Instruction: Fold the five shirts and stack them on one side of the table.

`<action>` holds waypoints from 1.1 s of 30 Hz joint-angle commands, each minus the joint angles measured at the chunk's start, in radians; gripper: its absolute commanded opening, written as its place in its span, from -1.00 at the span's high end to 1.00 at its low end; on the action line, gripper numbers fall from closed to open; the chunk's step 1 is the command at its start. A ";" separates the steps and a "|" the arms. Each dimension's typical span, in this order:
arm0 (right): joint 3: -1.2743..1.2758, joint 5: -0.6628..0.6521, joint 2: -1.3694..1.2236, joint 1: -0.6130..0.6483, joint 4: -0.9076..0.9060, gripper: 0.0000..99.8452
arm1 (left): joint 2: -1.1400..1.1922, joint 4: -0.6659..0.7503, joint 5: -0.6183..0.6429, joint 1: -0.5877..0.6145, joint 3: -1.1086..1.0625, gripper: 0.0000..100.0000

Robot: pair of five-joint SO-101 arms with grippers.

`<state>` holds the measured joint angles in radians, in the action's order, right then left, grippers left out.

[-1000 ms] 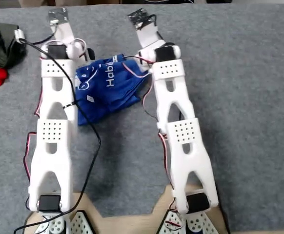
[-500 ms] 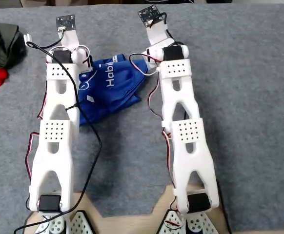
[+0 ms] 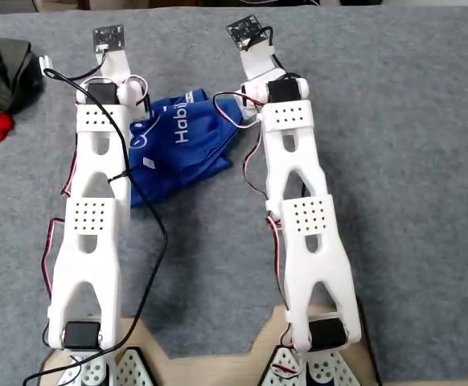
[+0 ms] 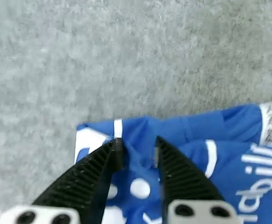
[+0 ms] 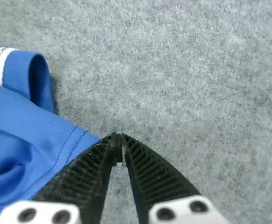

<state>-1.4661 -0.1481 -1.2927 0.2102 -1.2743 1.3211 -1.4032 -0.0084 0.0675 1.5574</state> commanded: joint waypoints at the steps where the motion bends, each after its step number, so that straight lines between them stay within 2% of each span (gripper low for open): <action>1: -0.050 0.012 0.008 -0.010 0.020 0.98 | -0.101 -0.071 0.002 0.015 0.009 0.71; 7: -0.048 0.012 0.008 -0.007 0.018 0.98 | -0.133 -0.100 -0.005 0.061 0.000 0.71; 14: -0.047 0.012 0.008 -0.007 0.018 0.98 | -0.047 -0.091 -0.005 0.058 0.006 0.71; 24: -0.045 0.011 0.007 -0.007 0.018 0.98 | 0.018 -0.006 -0.002 0.052 0.003 0.71; 29: -0.045 0.011 0.007 -0.007 0.018 0.98 | 0.010 -0.006 -0.003 0.057 0.008 0.98; 33: -0.044 0.011 0.007 -0.007 0.018 0.98 | 0.010 -0.006 0.002 0.055 0.009 0.96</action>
<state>-1.4661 -0.1481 -1.2927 0.2102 -1.2743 1.3472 -1.4246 -0.0084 0.1197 1.5528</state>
